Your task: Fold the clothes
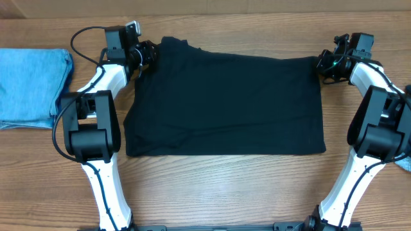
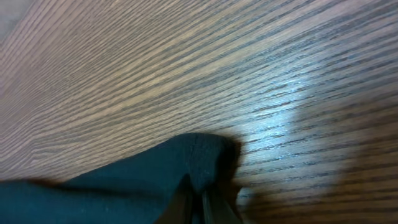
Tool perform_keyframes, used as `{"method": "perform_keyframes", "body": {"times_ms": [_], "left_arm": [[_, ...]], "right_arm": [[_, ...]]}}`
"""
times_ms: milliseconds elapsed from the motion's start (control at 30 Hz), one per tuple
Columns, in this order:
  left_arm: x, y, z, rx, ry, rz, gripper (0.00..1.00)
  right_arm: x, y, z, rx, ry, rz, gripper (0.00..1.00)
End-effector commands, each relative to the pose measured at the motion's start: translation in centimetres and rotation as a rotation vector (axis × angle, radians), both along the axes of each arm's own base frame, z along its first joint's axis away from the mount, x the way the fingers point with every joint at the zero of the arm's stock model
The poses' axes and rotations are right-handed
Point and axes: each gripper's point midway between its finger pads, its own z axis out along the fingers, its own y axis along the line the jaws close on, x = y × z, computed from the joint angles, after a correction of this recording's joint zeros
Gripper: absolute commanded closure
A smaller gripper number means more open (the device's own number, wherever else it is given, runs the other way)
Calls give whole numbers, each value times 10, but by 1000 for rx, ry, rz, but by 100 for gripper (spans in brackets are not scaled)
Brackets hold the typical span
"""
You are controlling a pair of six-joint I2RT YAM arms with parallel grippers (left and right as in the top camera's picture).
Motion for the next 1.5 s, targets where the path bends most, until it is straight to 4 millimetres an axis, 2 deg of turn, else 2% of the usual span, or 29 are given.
{"method": "perform_keyframes", "body": {"times_ms": [0,67,133,200,333,467,667,833,1067,1167,1333,1467], "left_arm": [[3,1,-2,-2,2,-4,58],[1,8,-8,28,28,26,53],[0,13,-13,57,41,46,43],[0,14,-12,66,35,40,41],[0,11,-16,67,40,37,44],[0,-6,-23,69,38,9,46],[3,-15,-27,77,28,2,49],[3,-16,-27,75,25,2,58],[13,-16,-16,64,-31,14,74],[19,-10,-7,40,-38,43,78],[28,-7,20,-10,-80,22,82],[28,-4,37,-11,-79,5,82]], "right_arm": [[4,0,17,1,-37,13,94],[3,0,17,2,-36,13,89],[3,0,17,2,-36,13,85],[3,0,17,2,-36,13,84],[4,0,17,2,-36,13,84],[3,0,17,2,-35,13,84],[3,1,16,3,-33,13,84],[2,1,16,4,-29,13,84],[1,1,15,7,-20,13,84],[-1,2,14,8,-14,13,84],[-6,2,14,16,11,10,85],[-4,1,27,5,-15,10,89]]}}
